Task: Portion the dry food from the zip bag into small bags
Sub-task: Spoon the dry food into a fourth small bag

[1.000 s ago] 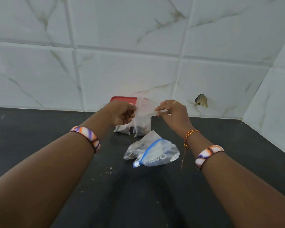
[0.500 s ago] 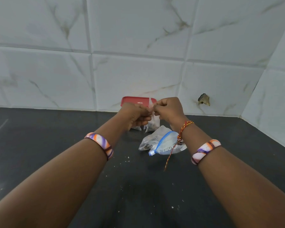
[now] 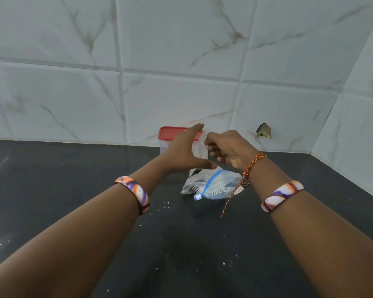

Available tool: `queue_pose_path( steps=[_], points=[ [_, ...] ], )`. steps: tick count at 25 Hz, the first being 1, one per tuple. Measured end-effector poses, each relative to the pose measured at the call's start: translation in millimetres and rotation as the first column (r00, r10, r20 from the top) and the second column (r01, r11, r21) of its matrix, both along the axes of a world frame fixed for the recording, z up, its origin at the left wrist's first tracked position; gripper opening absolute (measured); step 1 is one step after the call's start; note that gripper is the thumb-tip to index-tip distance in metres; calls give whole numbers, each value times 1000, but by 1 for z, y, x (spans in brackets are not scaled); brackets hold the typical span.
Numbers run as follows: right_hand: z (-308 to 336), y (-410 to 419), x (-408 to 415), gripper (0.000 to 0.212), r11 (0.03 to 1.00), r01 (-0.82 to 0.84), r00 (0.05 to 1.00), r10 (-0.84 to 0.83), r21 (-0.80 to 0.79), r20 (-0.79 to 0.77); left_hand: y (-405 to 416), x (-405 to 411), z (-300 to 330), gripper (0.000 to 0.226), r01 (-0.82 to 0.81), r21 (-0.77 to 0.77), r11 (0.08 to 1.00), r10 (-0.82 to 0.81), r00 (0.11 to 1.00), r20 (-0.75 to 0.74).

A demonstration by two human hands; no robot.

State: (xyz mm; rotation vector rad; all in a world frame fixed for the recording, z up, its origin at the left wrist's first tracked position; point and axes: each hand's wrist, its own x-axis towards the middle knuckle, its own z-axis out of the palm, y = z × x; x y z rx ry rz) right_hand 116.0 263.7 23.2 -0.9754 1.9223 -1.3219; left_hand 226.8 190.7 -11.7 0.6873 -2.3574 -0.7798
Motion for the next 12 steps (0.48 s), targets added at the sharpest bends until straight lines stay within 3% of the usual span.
queue_pose_path(
  steps=[3,5,7,9,10,12],
  points=[
    [-4,5,3,13,999,-27,998,26,-30,-49,2,-1,1,75,14,60,998,-12,999,-40],
    [-9,9,3,7,981,-44,960,-11,-188,-281,0,3,4,62,10,143,990,-10,1000,-2],
    [-9,13,4,18,951,-213,834,58,-223,-549,-2,8,9,47,45,189,981,-55,997,48],
    [-12,14,7,22,931,-355,649,179,-86,-740,-1,11,14,37,79,200,977,-100,990,96],
    [-12,14,7,20,922,-386,574,216,-28,-790,-1,11,15,37,88,193,977,-111,987,115],
    [-13,14,4,9,907,-421,539,266,17,-799,0,12,14,40,89,157,984,-114,981,158]
  ],
)
